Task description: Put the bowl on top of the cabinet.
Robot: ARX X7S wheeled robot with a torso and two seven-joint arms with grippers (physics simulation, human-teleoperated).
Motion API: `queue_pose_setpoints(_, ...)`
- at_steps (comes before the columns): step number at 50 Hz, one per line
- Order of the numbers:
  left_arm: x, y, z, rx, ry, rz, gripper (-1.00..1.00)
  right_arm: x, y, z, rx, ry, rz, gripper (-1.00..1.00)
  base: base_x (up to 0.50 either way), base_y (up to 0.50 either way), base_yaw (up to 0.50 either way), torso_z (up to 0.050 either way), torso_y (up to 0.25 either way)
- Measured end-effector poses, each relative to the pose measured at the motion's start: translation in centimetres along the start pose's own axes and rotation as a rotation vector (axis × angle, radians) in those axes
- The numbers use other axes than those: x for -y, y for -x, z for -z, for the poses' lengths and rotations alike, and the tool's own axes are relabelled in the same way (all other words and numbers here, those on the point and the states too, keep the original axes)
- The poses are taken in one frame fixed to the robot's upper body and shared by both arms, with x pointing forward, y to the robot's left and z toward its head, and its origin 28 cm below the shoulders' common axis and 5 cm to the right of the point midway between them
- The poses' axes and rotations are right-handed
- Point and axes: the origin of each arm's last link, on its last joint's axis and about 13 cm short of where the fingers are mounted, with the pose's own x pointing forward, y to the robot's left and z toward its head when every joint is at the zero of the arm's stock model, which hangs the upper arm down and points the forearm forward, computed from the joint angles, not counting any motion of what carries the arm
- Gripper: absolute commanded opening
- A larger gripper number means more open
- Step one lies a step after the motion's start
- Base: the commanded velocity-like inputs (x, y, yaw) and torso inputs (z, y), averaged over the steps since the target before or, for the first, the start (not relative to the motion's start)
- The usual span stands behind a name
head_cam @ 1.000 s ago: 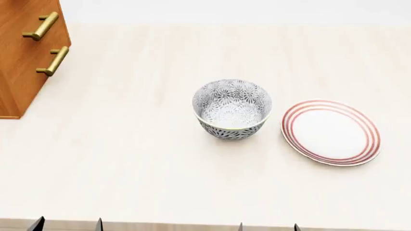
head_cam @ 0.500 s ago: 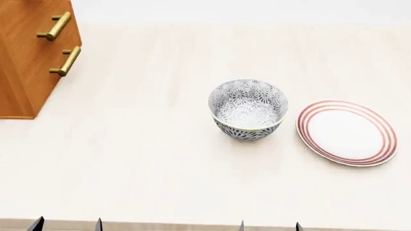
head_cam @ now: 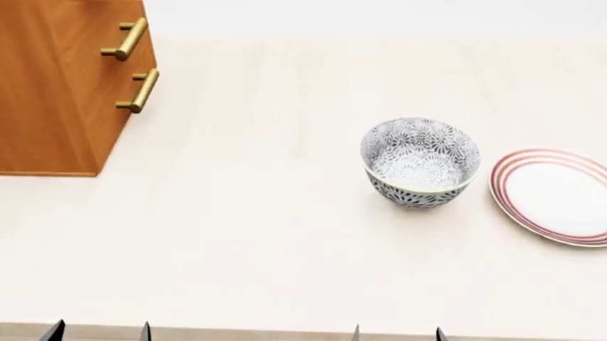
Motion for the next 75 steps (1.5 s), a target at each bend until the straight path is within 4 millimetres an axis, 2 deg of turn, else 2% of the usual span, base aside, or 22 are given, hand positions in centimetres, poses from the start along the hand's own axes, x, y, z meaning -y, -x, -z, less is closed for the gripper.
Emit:
queue_pose_setpoints(13, 0.0, 0.0, 0.0, 0.000, 0.000, 0.000, 1.00, 0.0, 0.0, 0.0, 0.000, -0.001, -0.001, 1.00, 0.00, 0.23, 0.00, 0.000, 0.000)
queue_pose_setpoints(32, 0.2, 0.2, -0.2, 0.014, -0.017, 0.007, 1.00, -0.3, 0.4, -0.4, -0.009, 0.023, 0.035, 1.00, 0.00, 0.00, 0.00, 0.000, 0.000)
queue_pose_setpoints(45, 1.3, 2.5, -1.8, 0.077, -0.078, 0.018, 1.00, -0.9, 3.2, -2.6, 0.093, 0.062, 0.145, 1.00, 0.00, 0.00, 0.00, 0.000, 0.000)
queue_pose_setpoints(57, 2.1, 4.7, -3.4, 0.106, -0.087, -0.019, 1.00, -0.8, 6.0, -3.9, 0.254, 0.058, 0.134, 1.00, 0.00, 0.00, 0.00, 0.000, 0.000)
queue_pose_setpoints(67, 2.0, 5.9, -3.9, 0.170, -0.136, -0.042, 1.00, -0.7, 7.0, -4.2, 0.319, 0.058, 0.146, 1.00, 0.00, 0.00, 0.00, 0.000, 0.000)
queue_pose_setpoints(75, 2.1, 6.0, -3.7, 0.195, -0.176, -0.043, 1.00, -0.7, 7.2, -4.3, 0.335, 0.057, 0.143, 1.00, 0.00, 0.00, 0.00, 0.000, 0.000)
